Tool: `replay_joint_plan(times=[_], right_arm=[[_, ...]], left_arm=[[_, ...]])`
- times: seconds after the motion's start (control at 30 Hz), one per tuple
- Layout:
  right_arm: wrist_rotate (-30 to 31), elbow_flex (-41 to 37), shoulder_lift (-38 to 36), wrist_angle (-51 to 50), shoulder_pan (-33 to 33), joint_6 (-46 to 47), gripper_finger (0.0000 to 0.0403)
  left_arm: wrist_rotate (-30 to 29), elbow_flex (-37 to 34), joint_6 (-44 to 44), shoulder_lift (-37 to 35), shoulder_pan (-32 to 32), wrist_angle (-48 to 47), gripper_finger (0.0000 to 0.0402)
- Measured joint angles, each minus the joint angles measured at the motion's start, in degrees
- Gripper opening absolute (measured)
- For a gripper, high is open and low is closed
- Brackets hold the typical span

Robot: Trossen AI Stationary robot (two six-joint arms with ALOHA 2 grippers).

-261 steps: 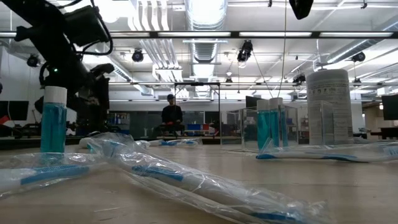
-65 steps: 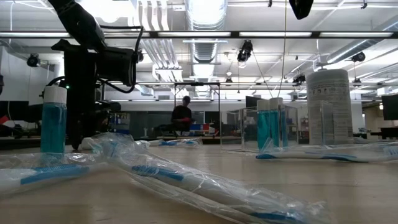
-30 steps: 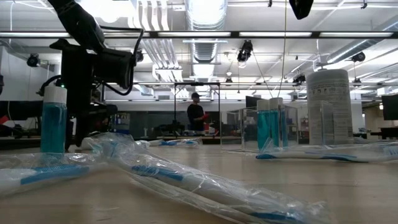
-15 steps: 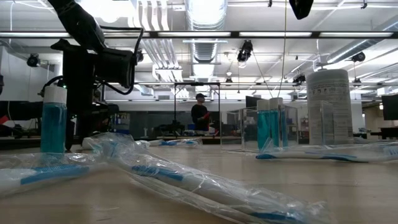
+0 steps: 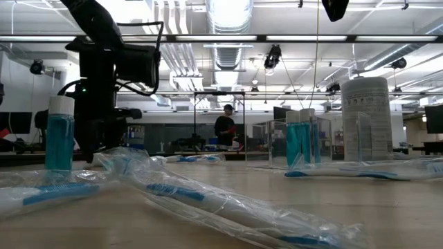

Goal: Pick & Place toothbrushing station
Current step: Put the blue mouthwash into the middle section of the transparent organizer

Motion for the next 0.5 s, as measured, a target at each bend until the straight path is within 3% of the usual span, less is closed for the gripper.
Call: replay_joint_plan(times=[0.5], right_arm=[[0.0,0.0,0.0,0.0,0.0,0.0,0.0068]], left_arm=[[0.1,0.2,0.0,3.8,0.0,0.8,0.0213]])
